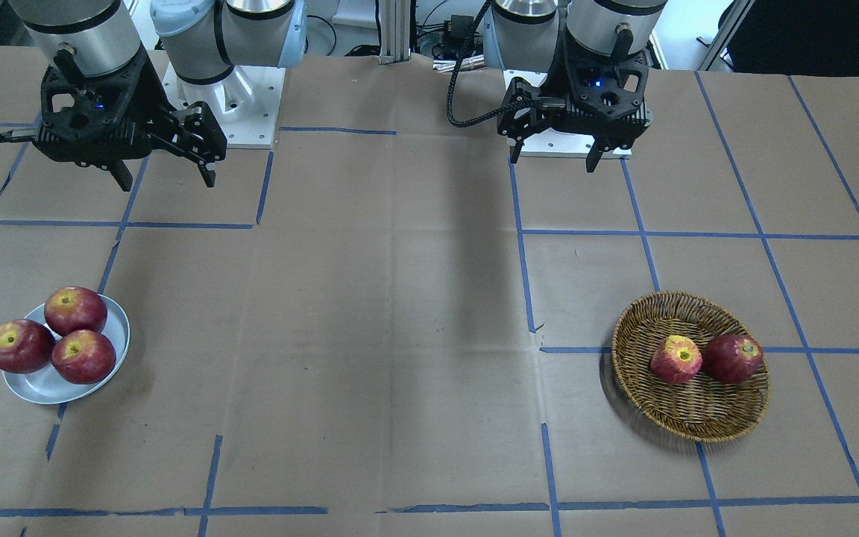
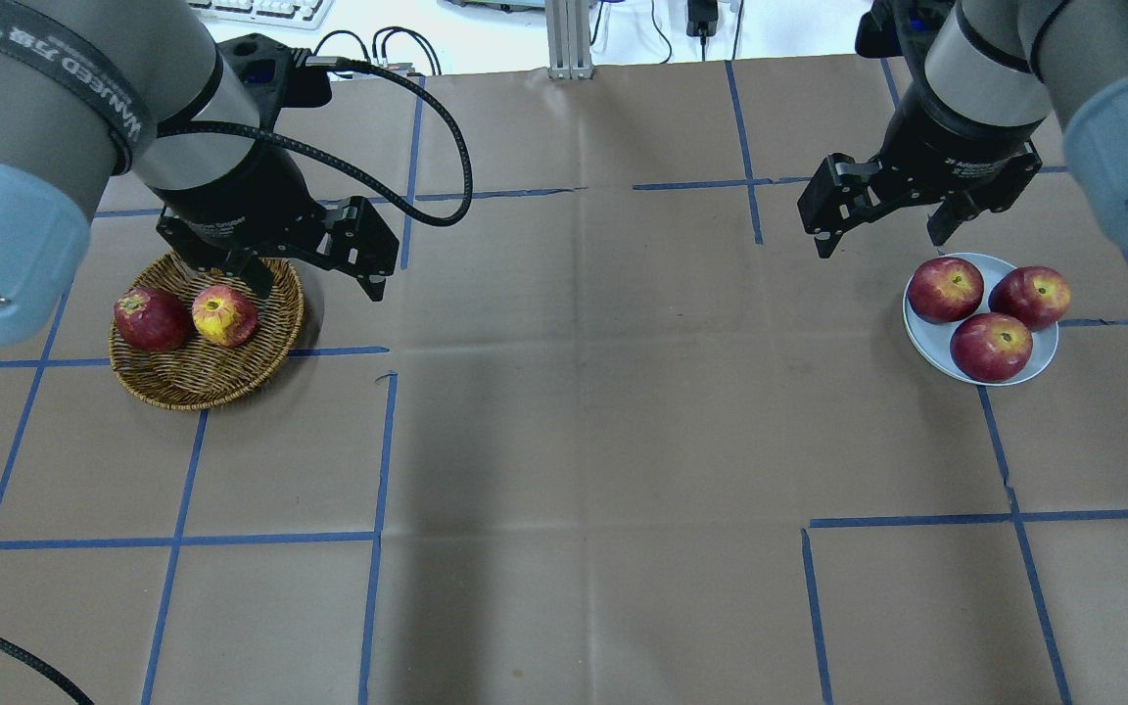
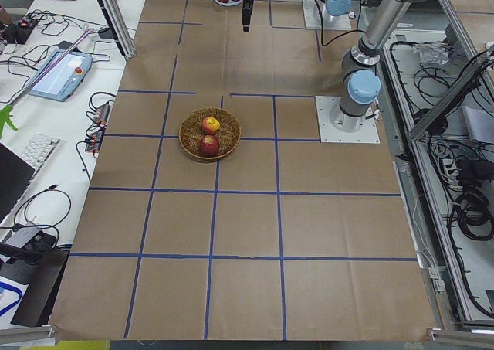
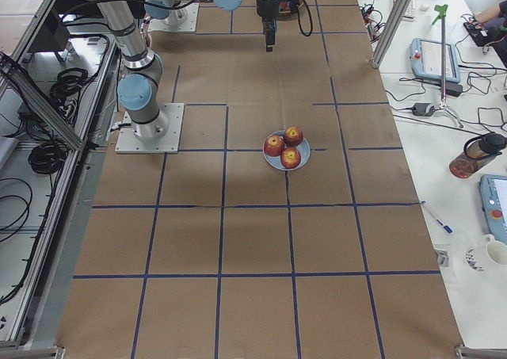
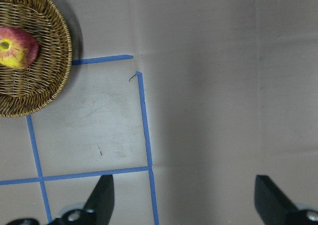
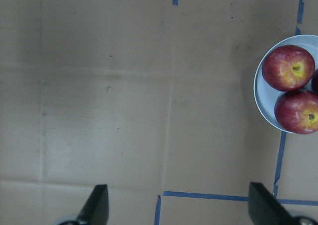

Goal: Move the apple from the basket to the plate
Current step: 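Move the left gripper down toward the yellow-red apple in the basket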

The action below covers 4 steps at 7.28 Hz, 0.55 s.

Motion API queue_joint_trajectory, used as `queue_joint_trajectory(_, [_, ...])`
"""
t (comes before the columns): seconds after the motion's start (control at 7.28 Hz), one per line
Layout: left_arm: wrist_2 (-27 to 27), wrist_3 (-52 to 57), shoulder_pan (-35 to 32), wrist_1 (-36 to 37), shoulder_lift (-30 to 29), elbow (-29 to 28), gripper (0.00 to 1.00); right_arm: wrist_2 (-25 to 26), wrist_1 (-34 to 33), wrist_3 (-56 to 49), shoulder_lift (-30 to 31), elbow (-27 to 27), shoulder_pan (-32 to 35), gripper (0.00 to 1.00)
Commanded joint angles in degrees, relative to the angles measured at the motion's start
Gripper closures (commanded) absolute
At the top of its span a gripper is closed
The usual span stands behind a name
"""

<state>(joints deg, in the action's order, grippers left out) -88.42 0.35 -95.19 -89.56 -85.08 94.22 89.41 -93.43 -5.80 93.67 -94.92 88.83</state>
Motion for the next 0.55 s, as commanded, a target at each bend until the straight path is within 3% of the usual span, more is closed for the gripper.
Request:
queue_joint_trajectory(0.0, [-0.09, 0.00, 0.00, -0.09, 0.00, 0.00, 0.01, -0.03, 0.00, 0.00, 0.03, 0.00, 0.03, 0.00])
queue_joint_trajectory(0.41, [-0.17, 0.09, 0.00, -0.52, 0.61, 0.00, 0.01, -0.11, 0.00, 0.00, 0.03, 0.00, 0.03, 0.00])
